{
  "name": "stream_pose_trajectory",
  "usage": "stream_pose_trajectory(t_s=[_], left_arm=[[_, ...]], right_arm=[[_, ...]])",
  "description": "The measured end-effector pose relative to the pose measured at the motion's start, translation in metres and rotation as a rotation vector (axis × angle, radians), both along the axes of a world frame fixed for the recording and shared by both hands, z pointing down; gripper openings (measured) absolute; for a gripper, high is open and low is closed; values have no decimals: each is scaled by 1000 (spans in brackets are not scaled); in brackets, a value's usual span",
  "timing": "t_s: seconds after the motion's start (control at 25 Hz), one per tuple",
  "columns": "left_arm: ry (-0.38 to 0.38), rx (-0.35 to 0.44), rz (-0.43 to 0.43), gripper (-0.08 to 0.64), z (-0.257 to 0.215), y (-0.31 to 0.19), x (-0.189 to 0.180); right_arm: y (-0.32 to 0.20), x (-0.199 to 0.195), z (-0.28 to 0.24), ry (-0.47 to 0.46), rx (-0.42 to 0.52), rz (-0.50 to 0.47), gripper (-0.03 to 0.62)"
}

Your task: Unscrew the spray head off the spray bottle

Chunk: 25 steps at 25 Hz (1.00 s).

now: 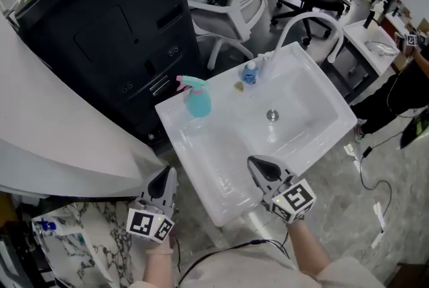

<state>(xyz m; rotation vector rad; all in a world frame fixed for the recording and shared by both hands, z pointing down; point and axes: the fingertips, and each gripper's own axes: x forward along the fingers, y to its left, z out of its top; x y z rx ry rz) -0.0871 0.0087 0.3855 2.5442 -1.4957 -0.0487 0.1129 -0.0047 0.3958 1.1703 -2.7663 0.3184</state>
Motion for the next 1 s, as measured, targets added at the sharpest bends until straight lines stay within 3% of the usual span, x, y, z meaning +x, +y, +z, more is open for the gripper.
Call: stream_pose_trajectory(t_s=[0.36,0.48,0.8,1.0], left_arm=[[-16,3,-1,6,4,-32,19],[-36,-8,25,6,8,-39,24],[-54,-27,59,10,19,-73,17],[-44,-42,117,87,25,-100,24]], right_arm=[[-41,-7,2,8,6,-74,5],[-53,-15,6,-2,-11,-97,67],[-103,-40,-2,-20,-1,-124,133],[-138,-58,-18,-26,36,-155,163]])
